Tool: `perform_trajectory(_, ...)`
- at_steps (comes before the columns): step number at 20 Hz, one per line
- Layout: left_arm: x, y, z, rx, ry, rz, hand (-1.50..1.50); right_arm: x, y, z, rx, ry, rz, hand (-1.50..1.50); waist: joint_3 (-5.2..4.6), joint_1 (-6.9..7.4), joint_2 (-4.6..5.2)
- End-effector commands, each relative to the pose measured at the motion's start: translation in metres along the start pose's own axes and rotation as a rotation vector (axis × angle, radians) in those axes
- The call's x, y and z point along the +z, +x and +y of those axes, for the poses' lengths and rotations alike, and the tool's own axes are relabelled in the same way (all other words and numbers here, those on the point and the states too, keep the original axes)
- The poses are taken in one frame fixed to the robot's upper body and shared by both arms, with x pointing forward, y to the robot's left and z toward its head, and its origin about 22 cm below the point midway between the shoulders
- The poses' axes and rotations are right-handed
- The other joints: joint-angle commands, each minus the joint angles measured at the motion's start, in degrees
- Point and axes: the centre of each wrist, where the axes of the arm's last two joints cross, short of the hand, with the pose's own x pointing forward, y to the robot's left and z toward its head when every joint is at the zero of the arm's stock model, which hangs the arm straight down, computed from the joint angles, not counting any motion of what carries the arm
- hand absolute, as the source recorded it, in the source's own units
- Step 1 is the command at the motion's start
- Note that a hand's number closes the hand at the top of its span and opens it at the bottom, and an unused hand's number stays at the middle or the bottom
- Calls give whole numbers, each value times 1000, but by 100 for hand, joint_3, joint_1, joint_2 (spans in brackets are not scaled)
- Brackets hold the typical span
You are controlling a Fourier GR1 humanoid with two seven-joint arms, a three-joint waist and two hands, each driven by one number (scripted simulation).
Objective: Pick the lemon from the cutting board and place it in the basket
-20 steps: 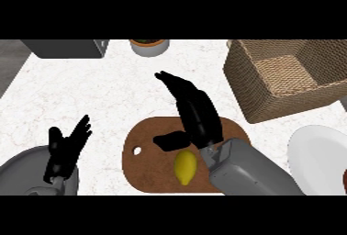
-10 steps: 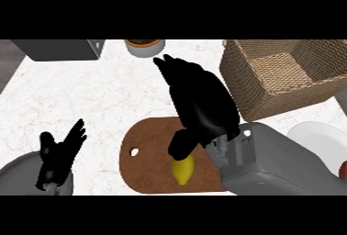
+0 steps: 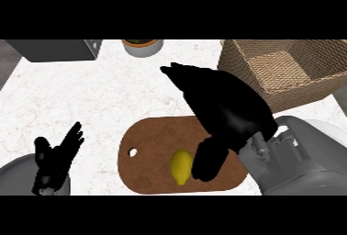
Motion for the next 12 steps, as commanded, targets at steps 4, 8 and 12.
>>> perform_trajectory(4, 11, -28, -3, -8, 7, 153, 0, 20, 12, -13, 102, 89, 167, -150, -41, 75, 91)
perform_trajectory(8, 10, -7, -11, -7, -10, 117, 0, 21, 12, -7, 37, 69, 185, -150, -30, 152, 118)
perform_trajectory(12, 19, -21, 0, -10, -3, 134, 0, 25, 6, 15, 16, 84, 171, -150, -28, 179, 132)
